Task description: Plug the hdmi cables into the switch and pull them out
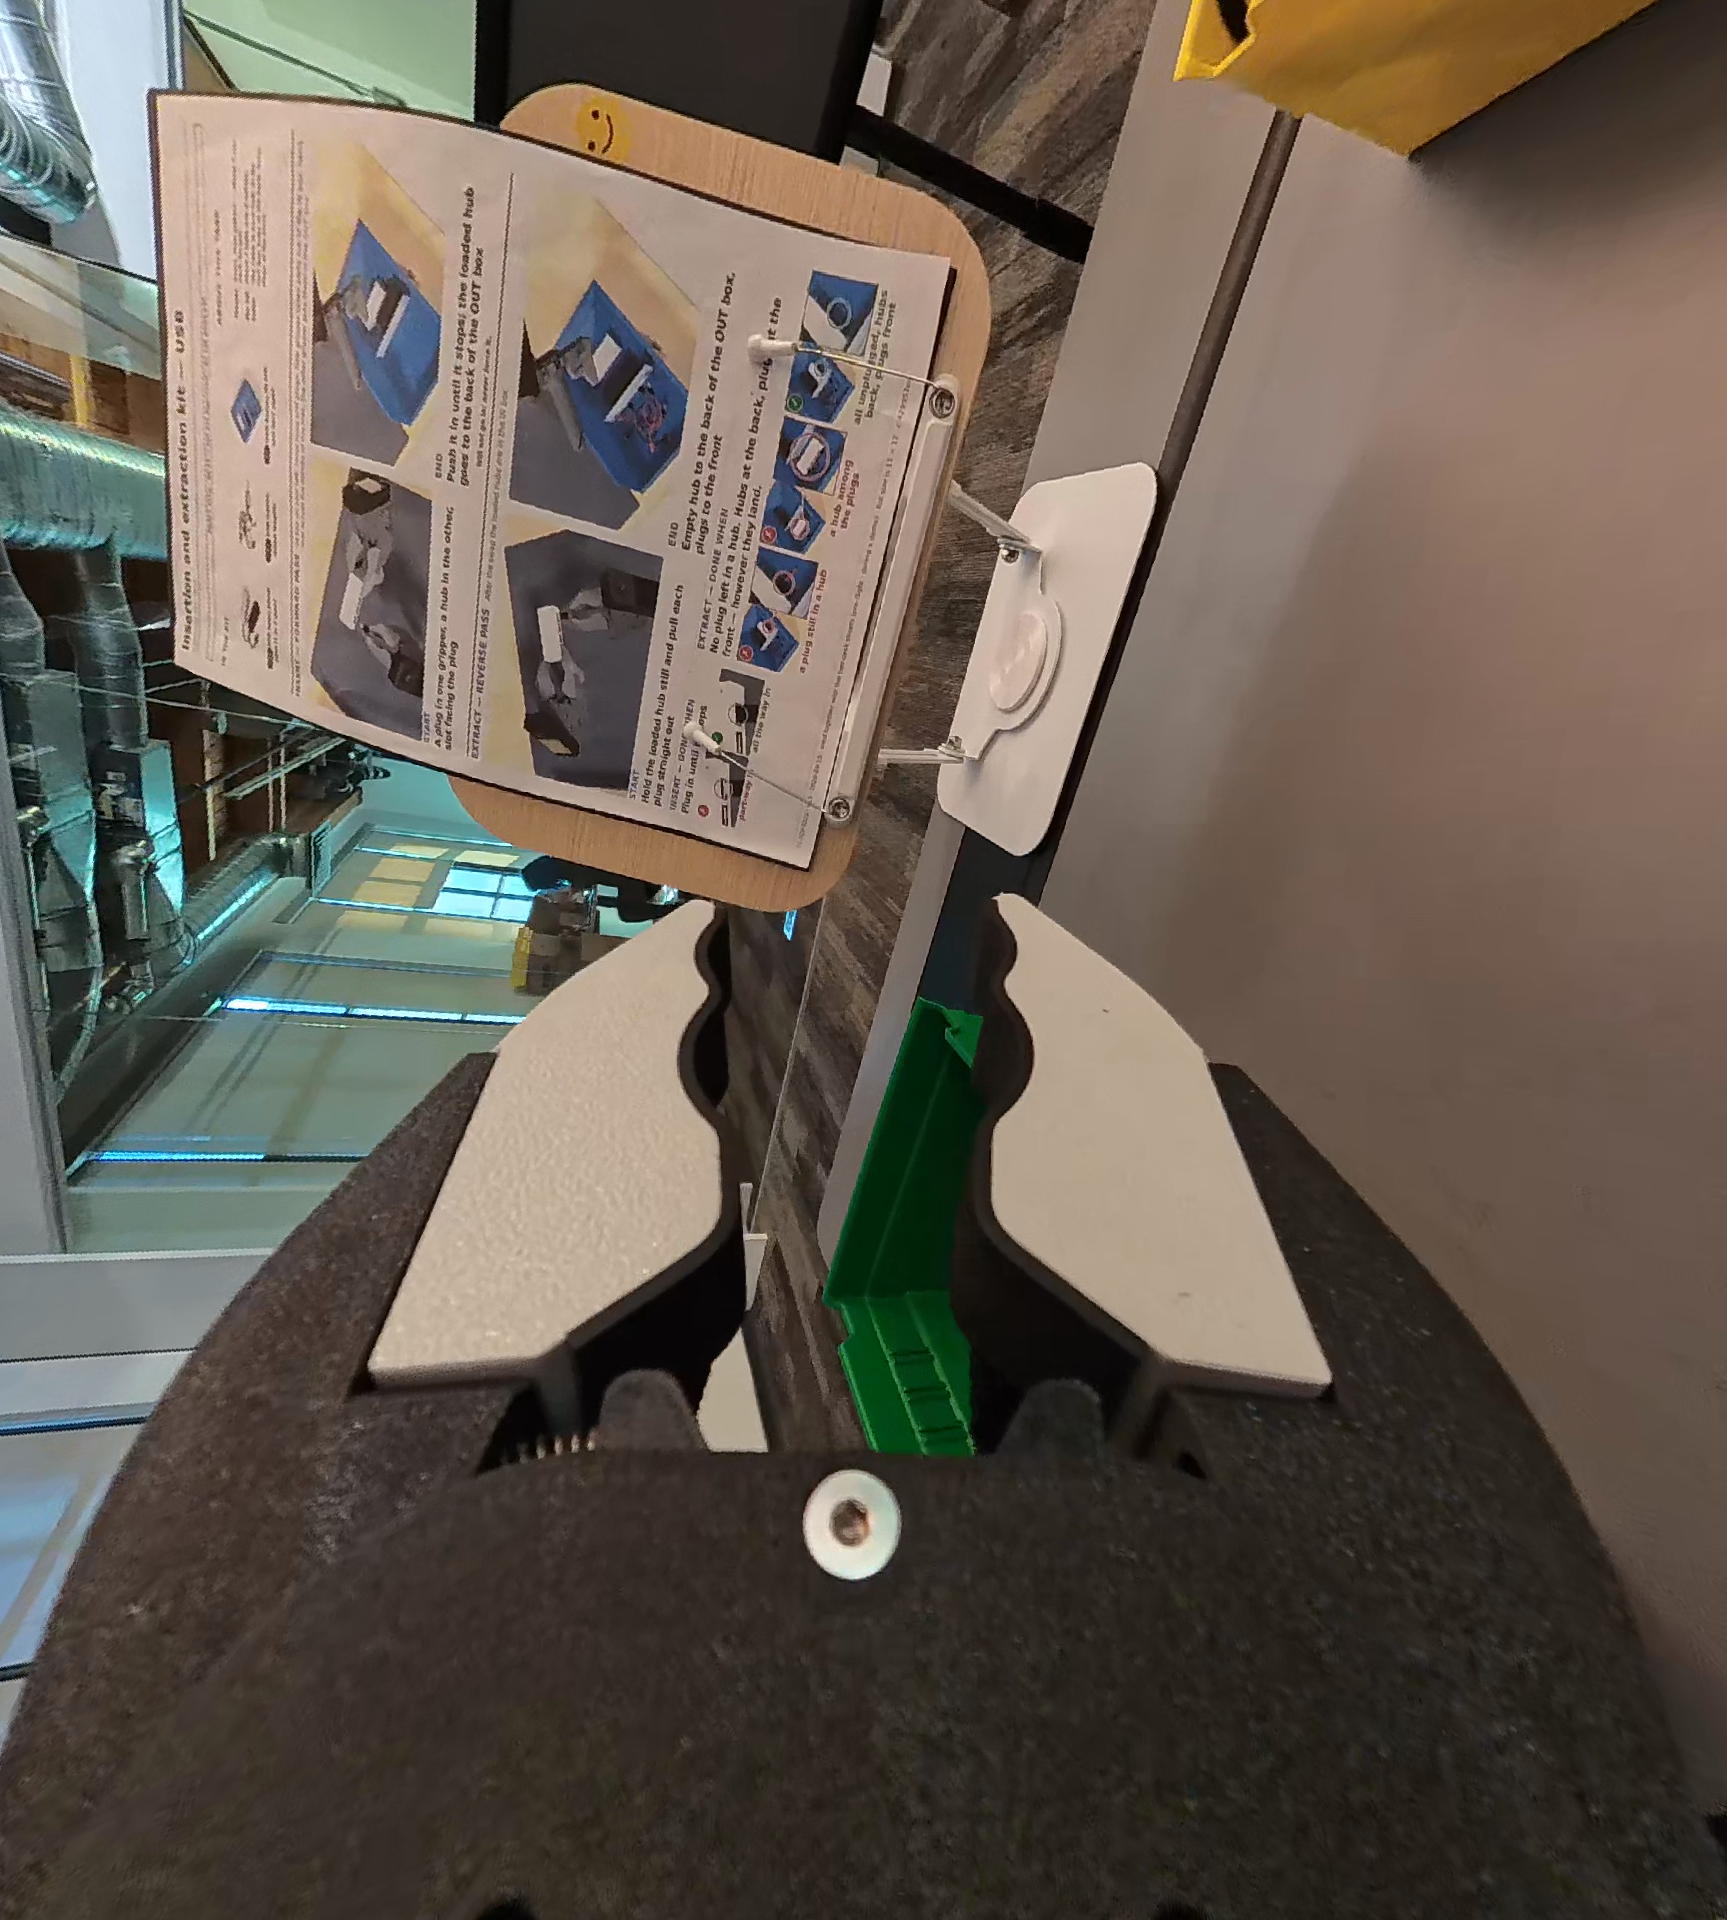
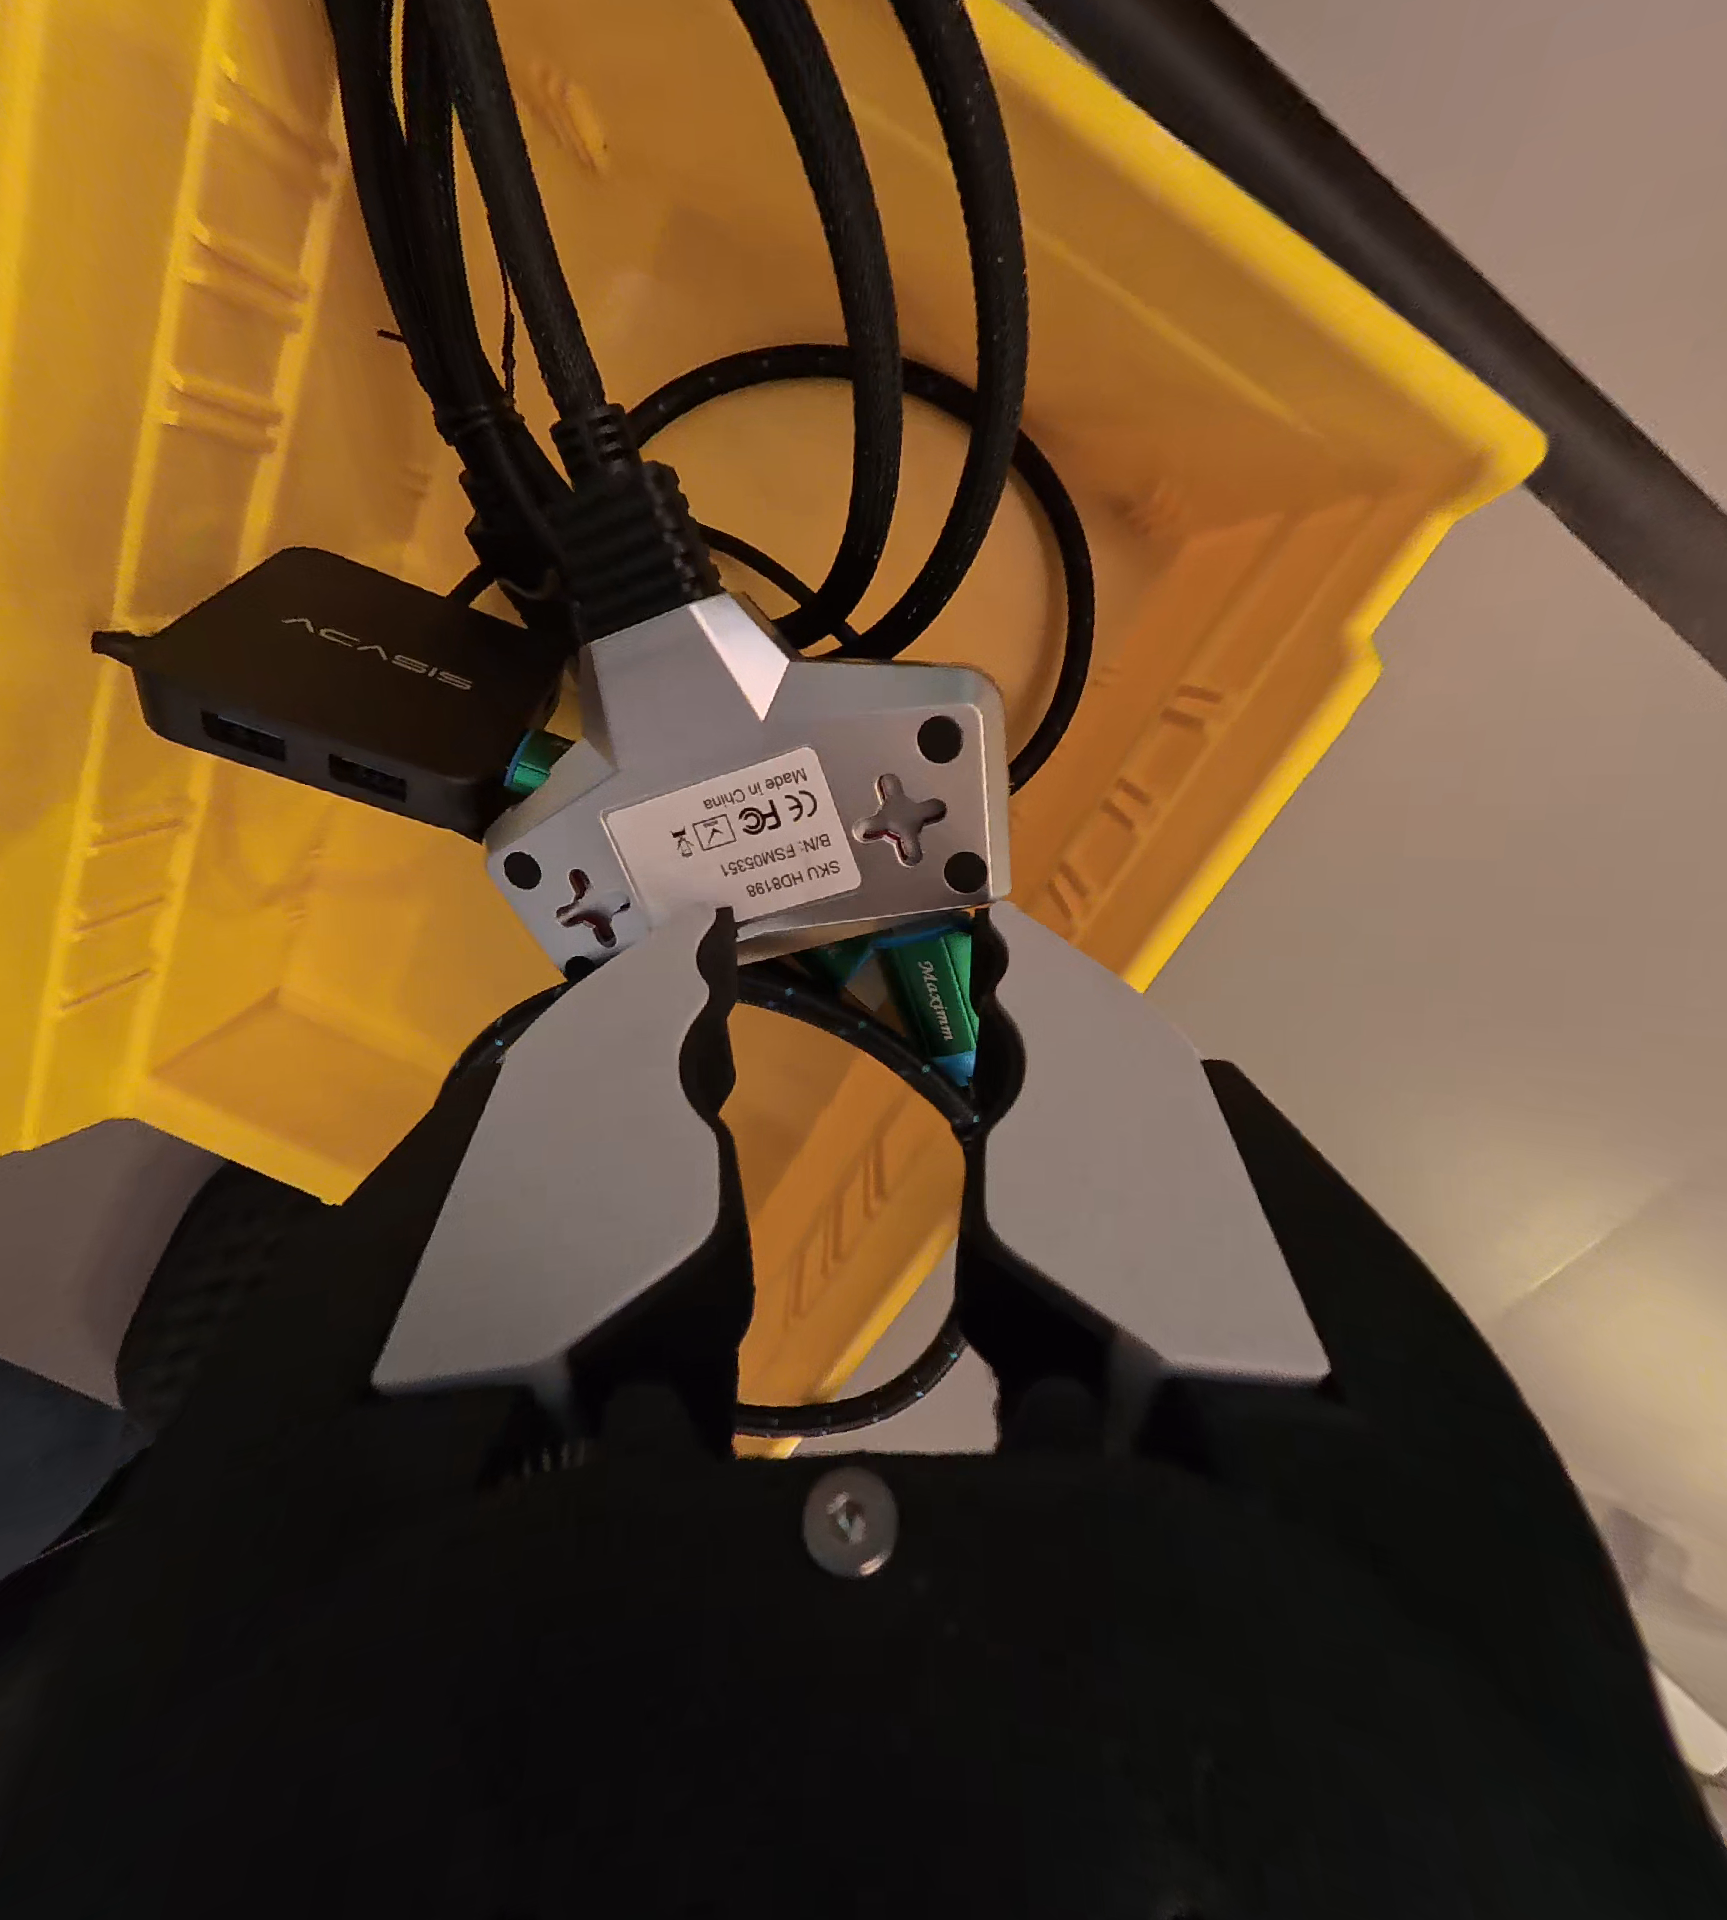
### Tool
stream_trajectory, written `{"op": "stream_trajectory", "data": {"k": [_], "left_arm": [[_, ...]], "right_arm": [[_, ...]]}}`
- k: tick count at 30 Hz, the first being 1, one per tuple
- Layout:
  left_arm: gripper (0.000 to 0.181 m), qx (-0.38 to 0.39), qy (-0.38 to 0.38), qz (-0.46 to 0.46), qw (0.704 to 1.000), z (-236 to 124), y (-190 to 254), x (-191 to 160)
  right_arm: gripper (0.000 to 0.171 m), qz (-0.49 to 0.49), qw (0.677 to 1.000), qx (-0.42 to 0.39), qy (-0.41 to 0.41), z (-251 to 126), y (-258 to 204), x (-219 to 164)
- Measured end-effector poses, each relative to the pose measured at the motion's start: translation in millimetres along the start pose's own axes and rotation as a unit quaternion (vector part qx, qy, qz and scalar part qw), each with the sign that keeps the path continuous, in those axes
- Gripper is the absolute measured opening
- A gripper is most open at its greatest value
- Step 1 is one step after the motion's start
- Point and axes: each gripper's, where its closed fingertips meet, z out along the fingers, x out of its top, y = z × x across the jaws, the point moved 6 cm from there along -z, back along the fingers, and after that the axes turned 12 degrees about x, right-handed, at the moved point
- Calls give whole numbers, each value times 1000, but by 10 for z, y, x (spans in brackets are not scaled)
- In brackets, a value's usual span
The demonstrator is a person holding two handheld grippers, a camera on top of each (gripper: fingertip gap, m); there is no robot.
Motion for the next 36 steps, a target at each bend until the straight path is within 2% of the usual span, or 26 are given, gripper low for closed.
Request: {"op": "stream_trajectory", "data": {"k": [4, 9, 13, 16, 19, 22, 24, 26, 30, 33, 35, 36], "left_arm": [[45, -4, -1, 5, 1000, 12, 31, 9], [44, -9, -6, 7, 1000, 42, 65, 2], [45, -10, -9, 6, 1000, 47, 59, -15], [44, -9, -10, 1, 1000, 45, 41, -22], [44, -9, -12, 4, 1000, 40, 41, -24], [44, -8, -7, 3, 1000, 19, 36, -5], [44, -8, -5, 2, 1000, 12, 37, 7], [44, -9, -5, 5, 1000, 24, 54, 12], [43, -14, -11, 17, 1000, 80, 136, 26], [41, -16, -8, 22, 1000, 117, 198, 58], [41, -22, -9, 25, 999, 138, 239, 63], [41, -22, -11, 28, 999, 149, 251, 58]], "right_arm": [[42, -48, 998, -29, 12, -9, -11, 52], [41, -47, 998, -38, 37, -25, 7, 31], [41, -88, 982, -92, 139, -333, -145, -12], [45, -69, 968, -151, 190, -583, -216, -264], [50, 0, 970, -157, 183, -607, -45, -686], [50, 67, 970, -103, 208, -528, 202, -1058], [50, 48, 965, -62, 251, -507, 247, -1113], [50, -11, 960, -70, 270, -524, 227, -1047], [50, -103, 970, -126, 181, -411, 256, -760], [50, -82, 989, -78, 100, -225, 324, -620], [46, -67, 996, -51, 44, -116, 360, -627], [39, -59, 997, -34, 33, -84, 352, -611]]}}
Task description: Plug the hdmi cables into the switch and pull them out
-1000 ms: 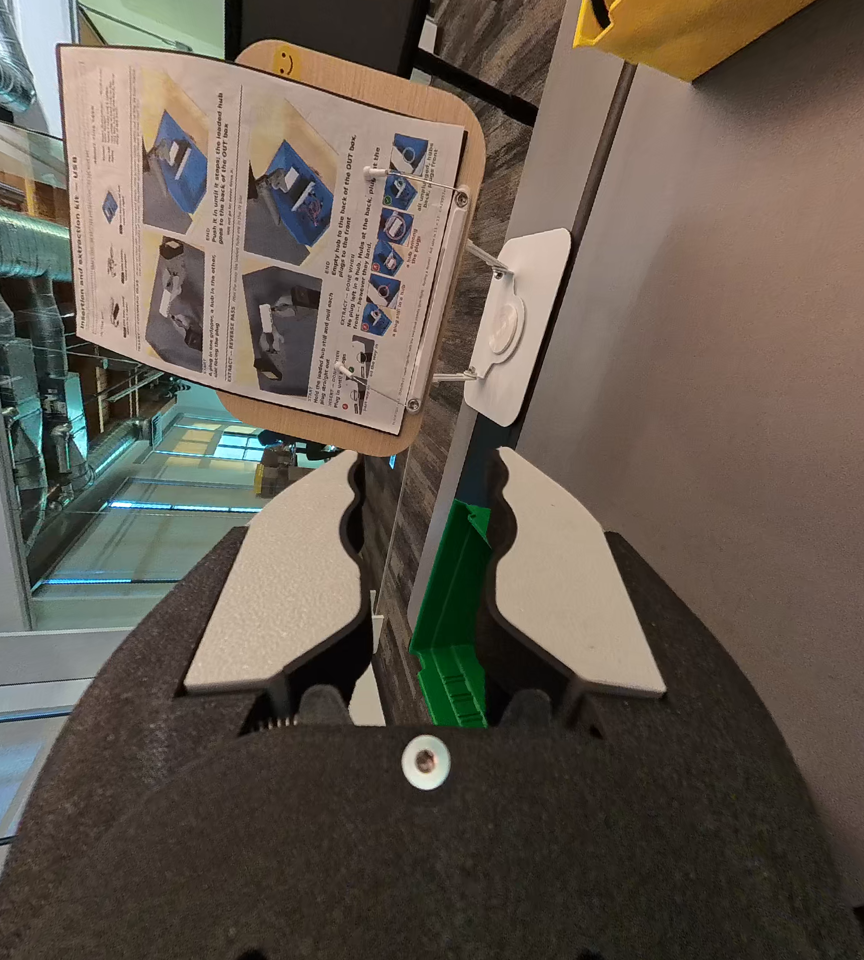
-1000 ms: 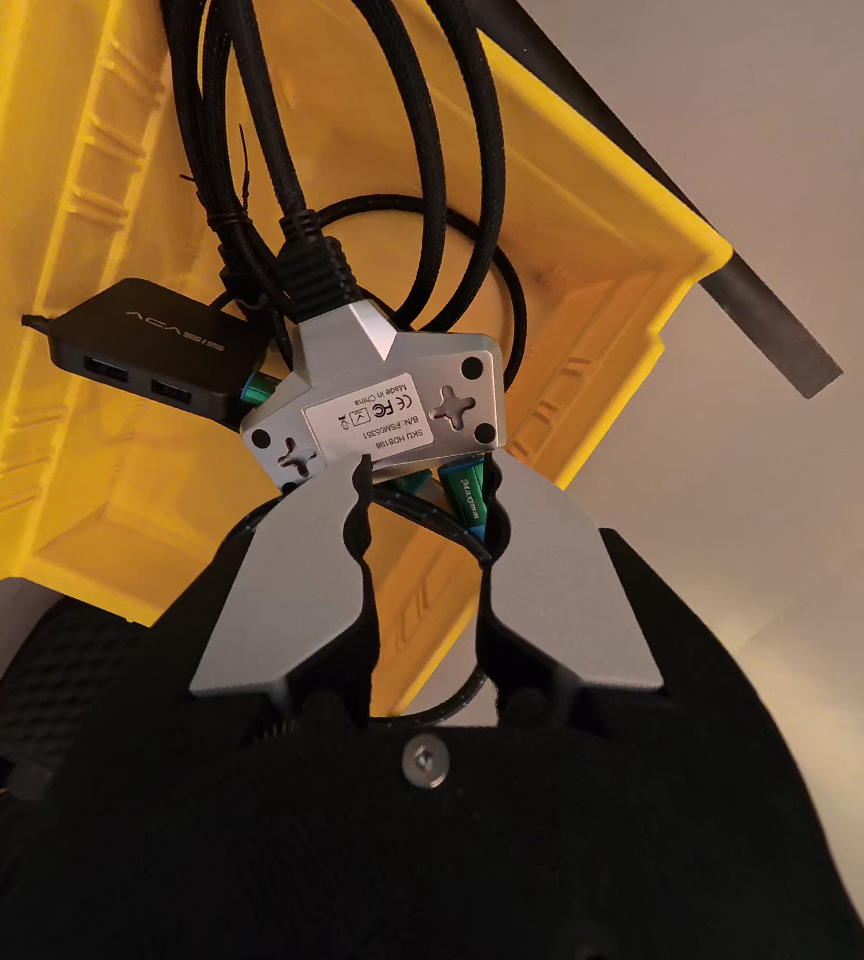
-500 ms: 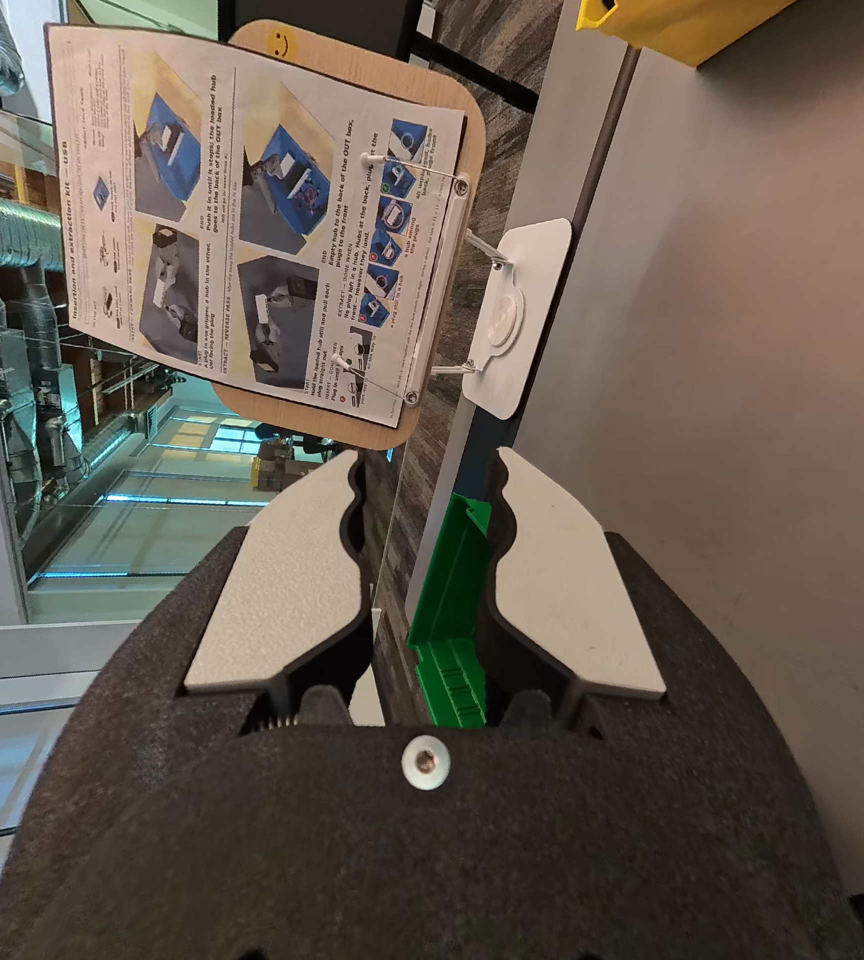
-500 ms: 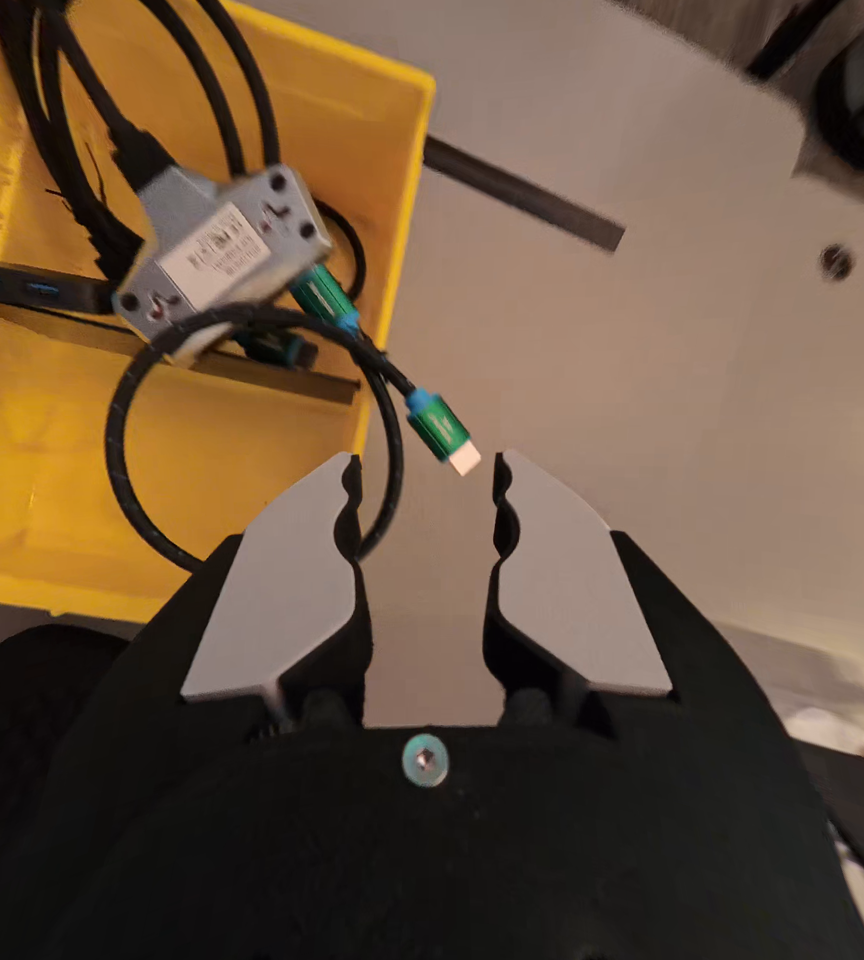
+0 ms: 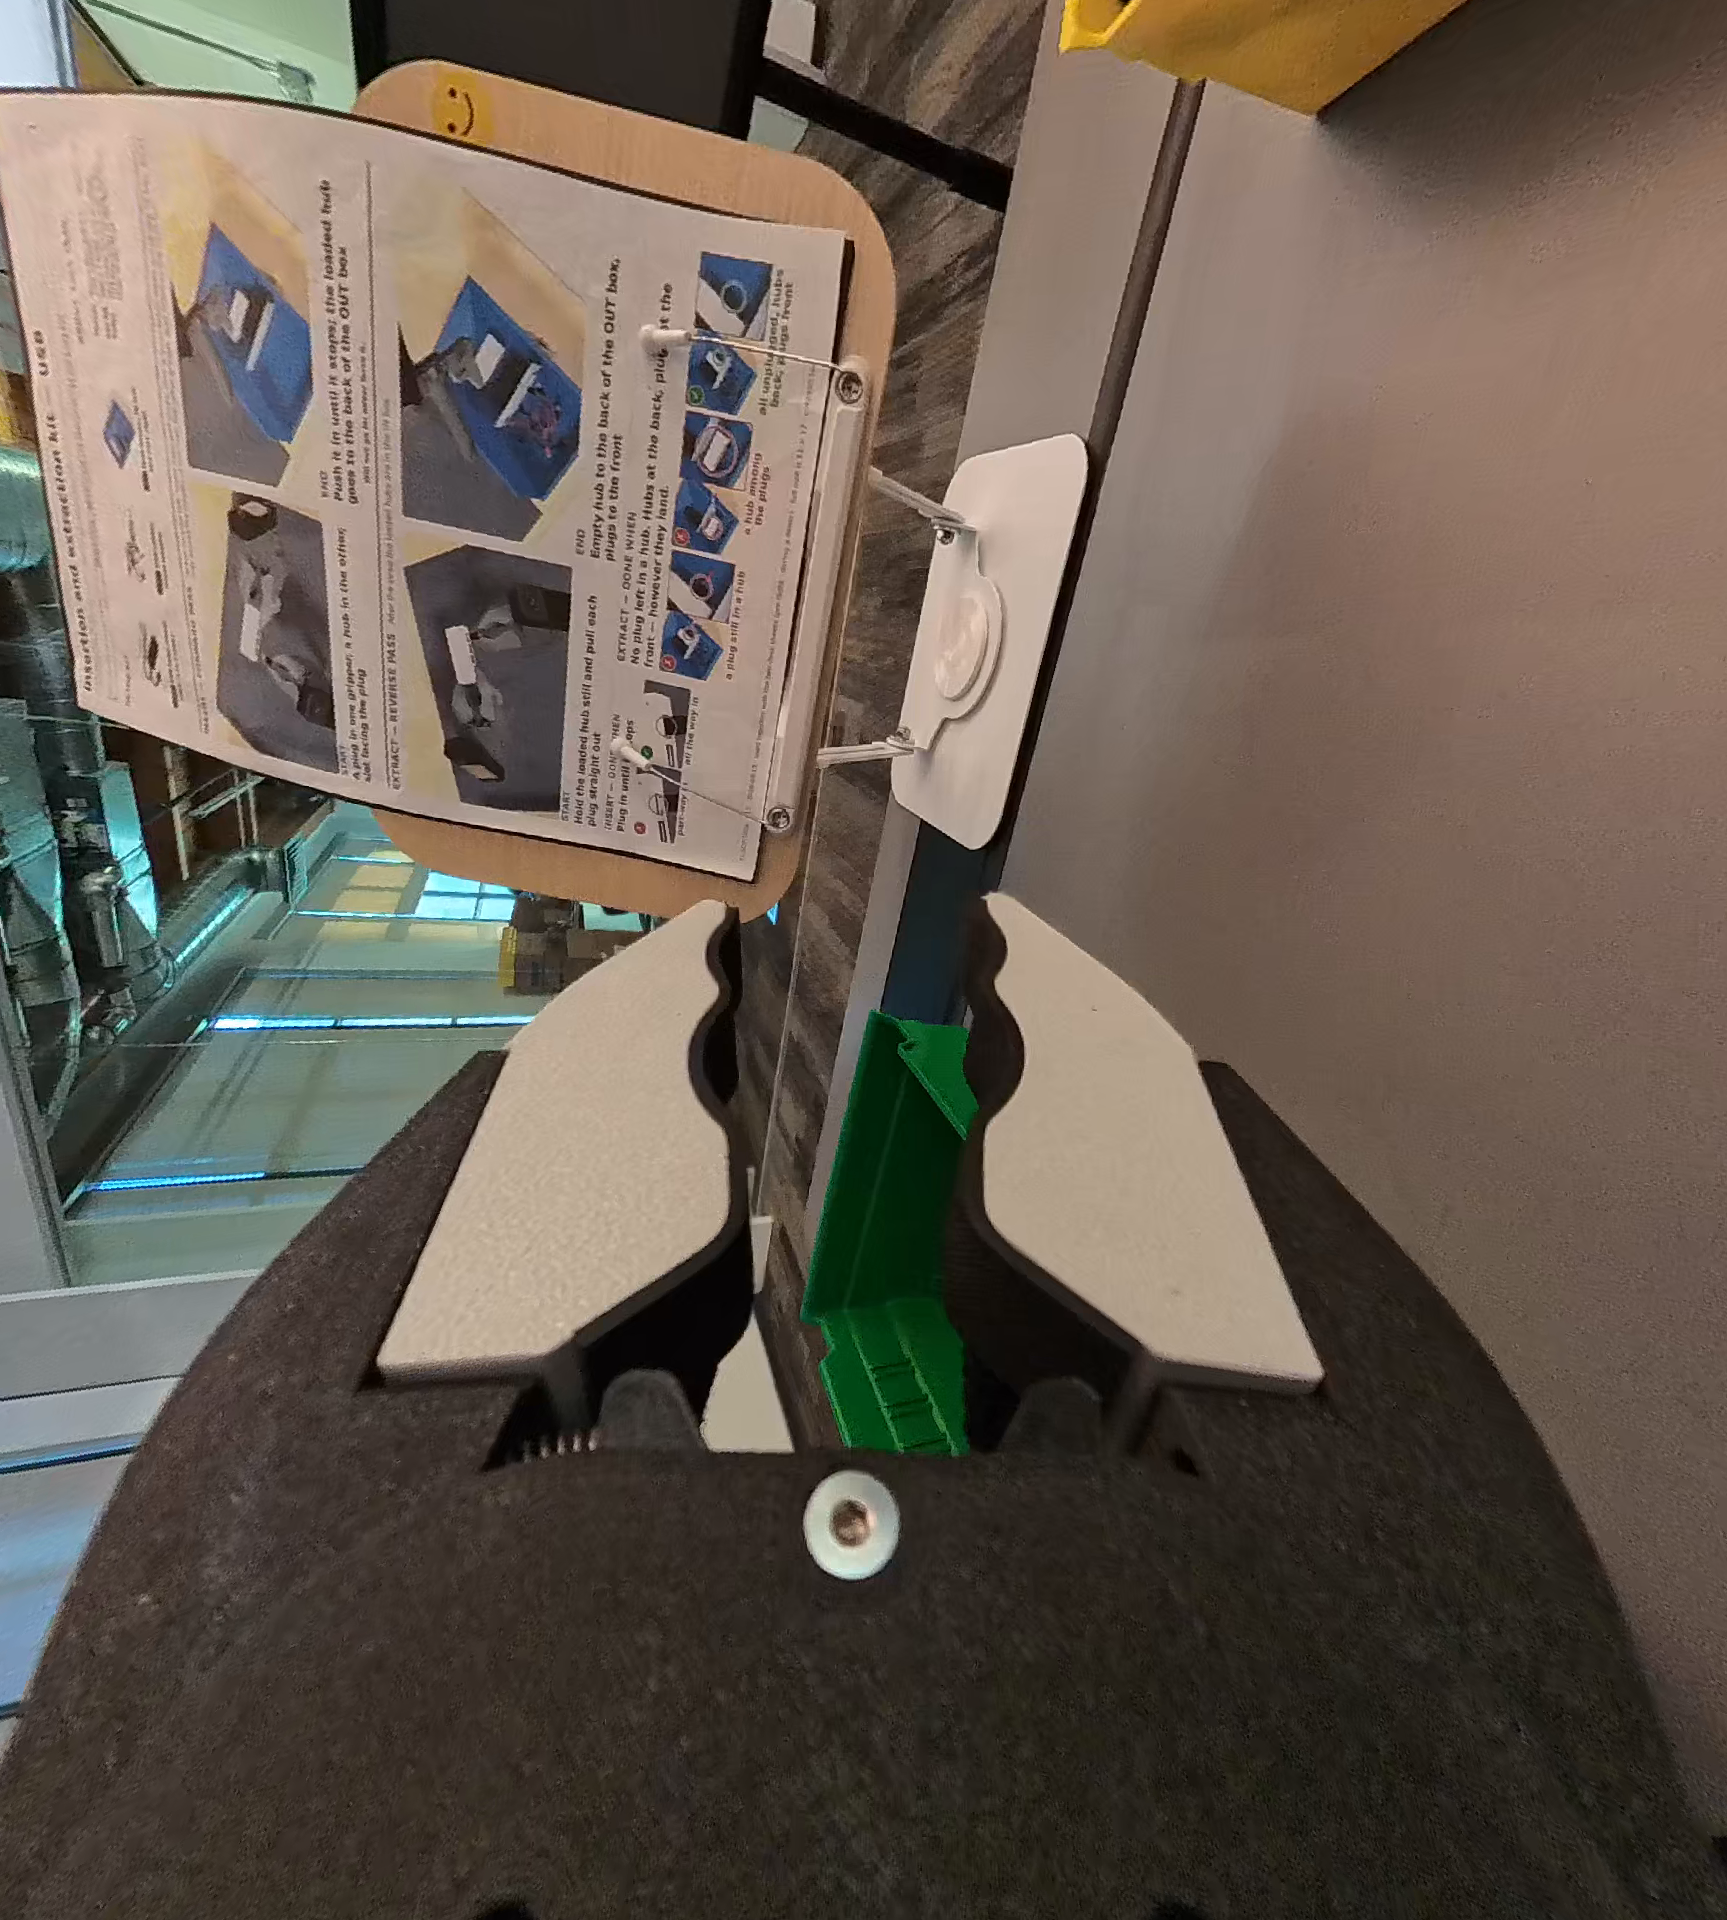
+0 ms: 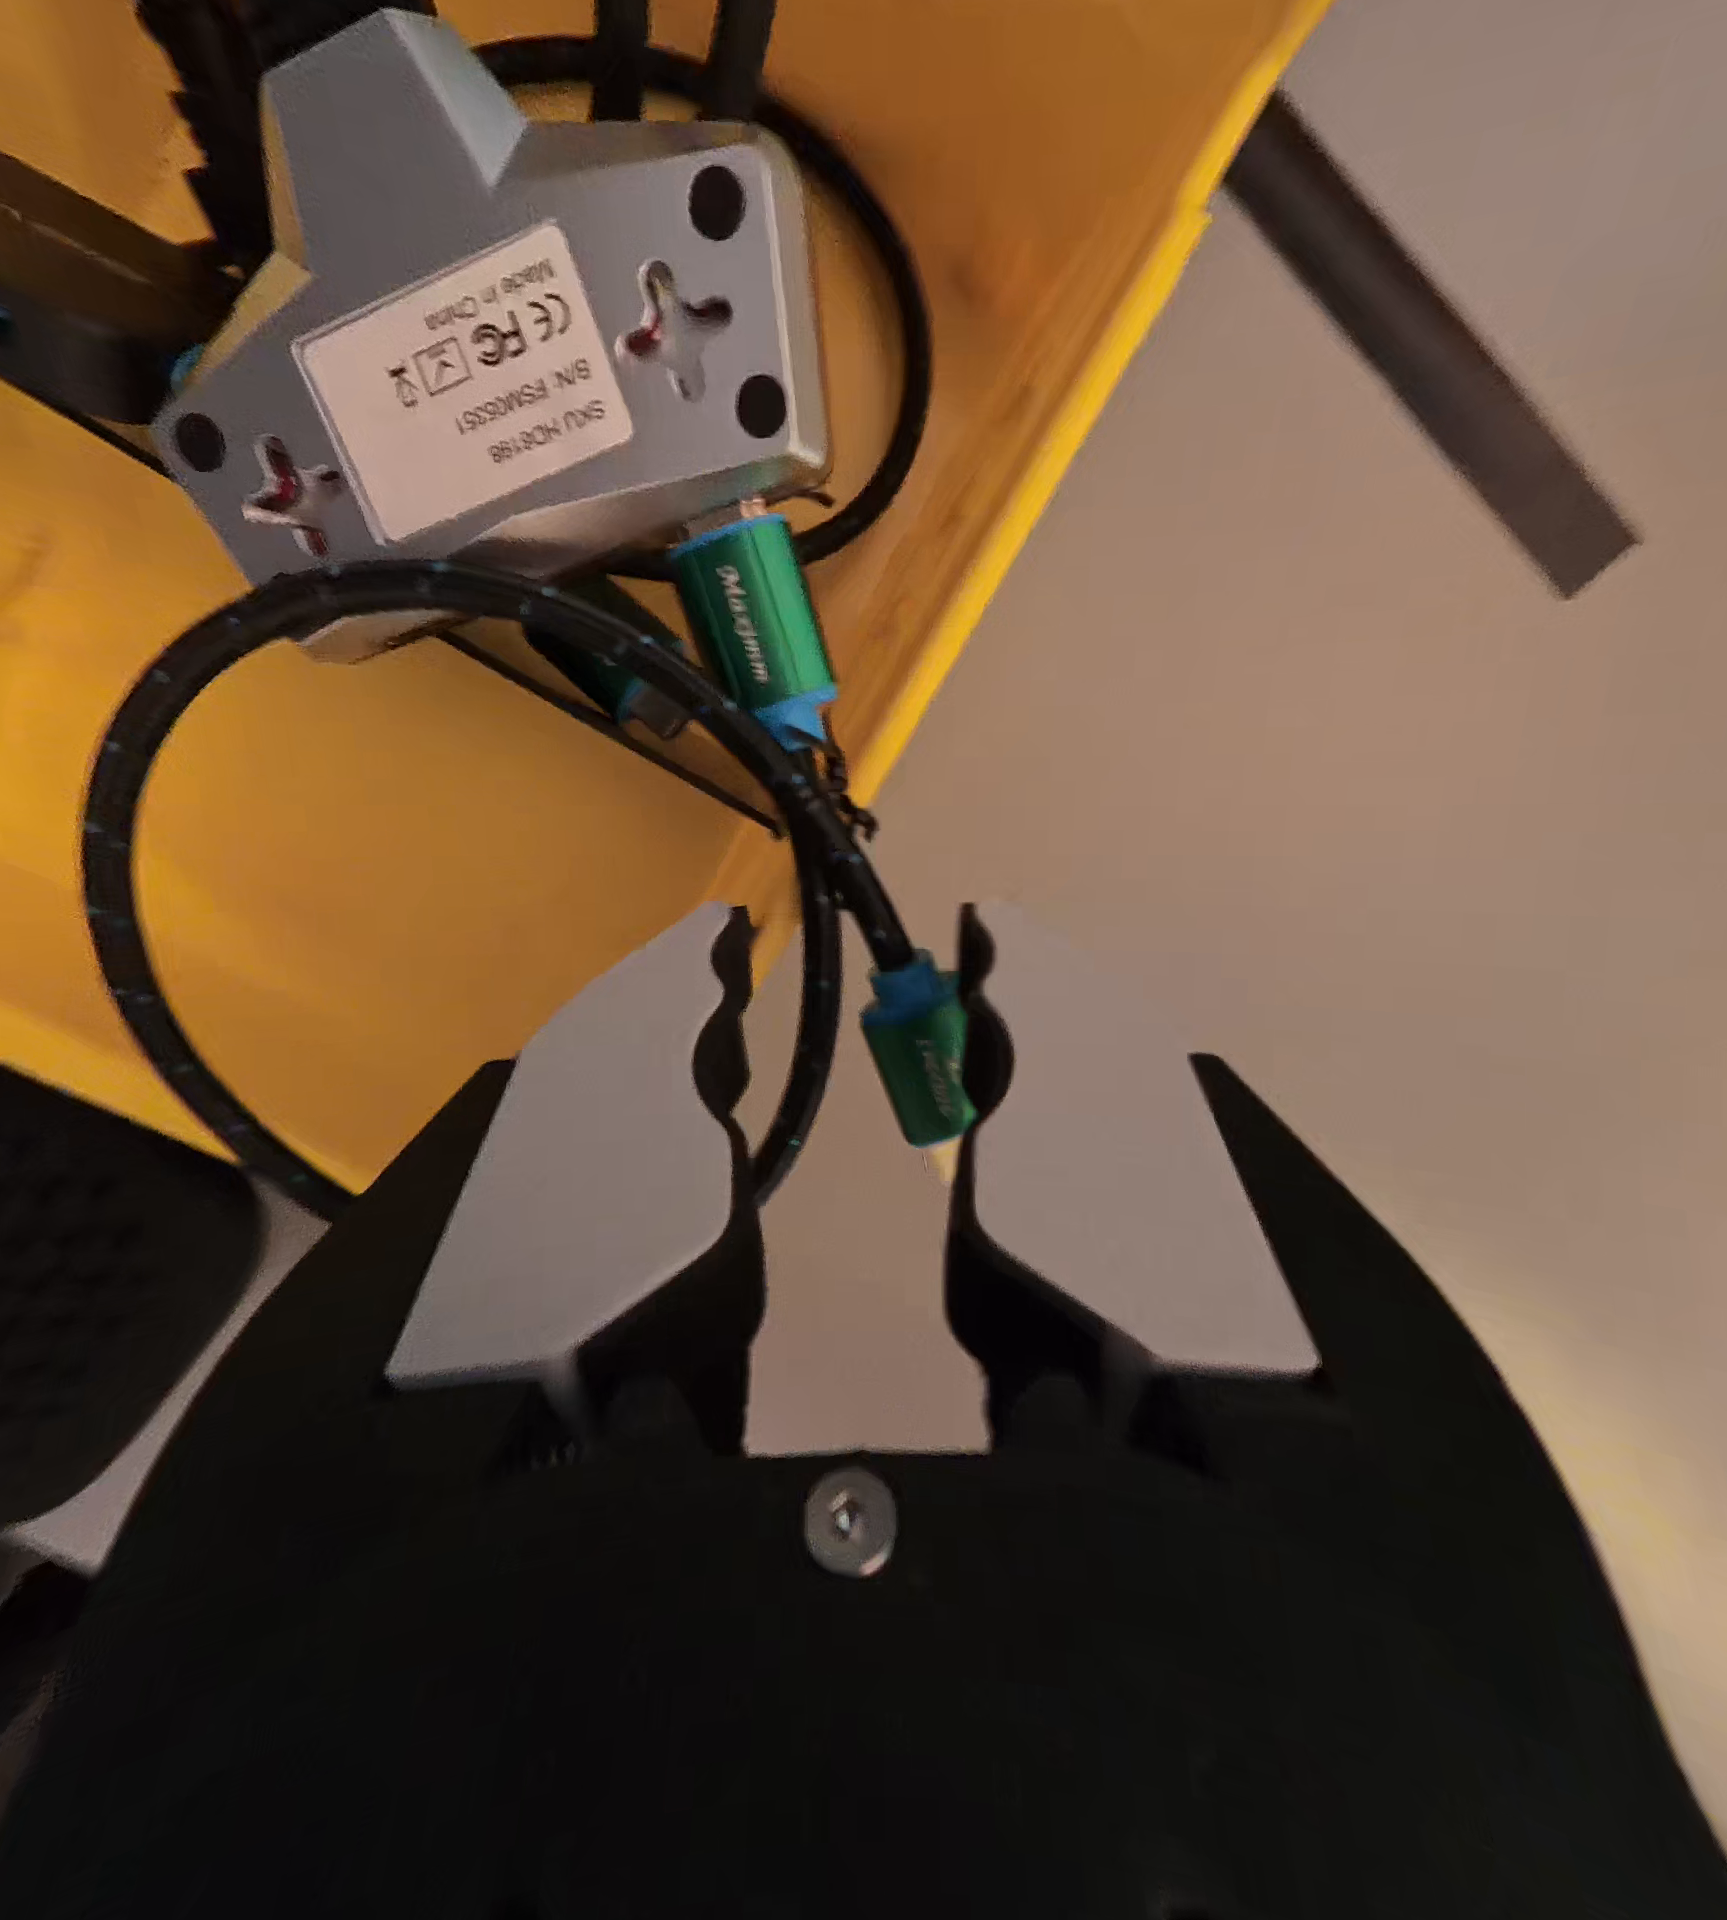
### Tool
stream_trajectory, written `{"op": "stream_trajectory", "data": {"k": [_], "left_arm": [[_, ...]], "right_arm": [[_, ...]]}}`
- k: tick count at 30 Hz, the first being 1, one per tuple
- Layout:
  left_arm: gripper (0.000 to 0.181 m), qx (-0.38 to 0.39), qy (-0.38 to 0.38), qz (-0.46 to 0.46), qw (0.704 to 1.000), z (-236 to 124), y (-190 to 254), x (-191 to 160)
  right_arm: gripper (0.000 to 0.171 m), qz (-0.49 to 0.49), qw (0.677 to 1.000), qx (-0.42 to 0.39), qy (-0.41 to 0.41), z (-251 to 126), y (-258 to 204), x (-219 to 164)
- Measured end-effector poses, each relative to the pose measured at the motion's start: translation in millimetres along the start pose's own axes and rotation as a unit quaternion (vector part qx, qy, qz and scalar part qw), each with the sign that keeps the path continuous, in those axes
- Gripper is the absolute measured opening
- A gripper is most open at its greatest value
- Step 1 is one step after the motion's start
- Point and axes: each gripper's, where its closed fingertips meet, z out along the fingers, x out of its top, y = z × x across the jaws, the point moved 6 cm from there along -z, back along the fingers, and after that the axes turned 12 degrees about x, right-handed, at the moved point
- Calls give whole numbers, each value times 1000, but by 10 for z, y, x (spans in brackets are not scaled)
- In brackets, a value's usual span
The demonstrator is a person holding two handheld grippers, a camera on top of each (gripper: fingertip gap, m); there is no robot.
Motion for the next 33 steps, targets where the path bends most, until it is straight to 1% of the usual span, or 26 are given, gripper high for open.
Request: {"op": "stream_trajectory", "data": {"k": [2, 3, 5, 7, 10, 12, 15, 17, 20, 22, 24, 31, 33], "left_arm": [[41, -1, -3, 2, 1000, 22, 10, -11], [41, -1, -4, 0, 1000, 30, 9, -15], [40, 1, -3, -3, 1000, 32, -6, -20], [40, 5, -1, -6, 1000, 22, -28, -21], [39, 12, 3, -12, 1000, 1, -64, -15], [39, 16, 5, -13, 1000, -10, -81, -13], [39, 19, 8, -17, 1000, -16, -95, -2], [39, 20, 9, -16, 1000, -20, -93, 4], [39, 21, 11, -15, 1000, -33, -95, 14], [39, 23, 14, -18, 999, -45, -108, 19], [39, 22, 16, -21, 999, -49, -119, 16], [39, 18, 11, -23, 1000, -11, -113, -13], [39, 16, 11, -23, 1000, -7, -106, -10]], "right_arm": [[20, 5, 999, 30, -25, 28, -46, 37], [17, 0, 999, 25, -38, 31, -59, 57], [15, -30, 998, -17, -54, 7, -81, 116], [15, -60, 993, -83, -50, -78, -86, 221], [15, -106, 976, -187, -14, -298, -128, 422], [16, -138, 961, -238, 18, -445, -203, 548], [18, -183, 926, -310, 115, -629, -296, 766], [18, -210, 898, -349, 167, -631, -329, 861], [17, -228, 875, -388, 180, -430, -271, 891], [16, -232, 868, -399, 185, -274, -234, 901], [16, -226, 861, -411, 198, -194, -226, 937], [16, -257, 805, -472, 251, -352, -384, 1196], [16, -267, 790, -478, 275, -320, -405, 1245]]}}
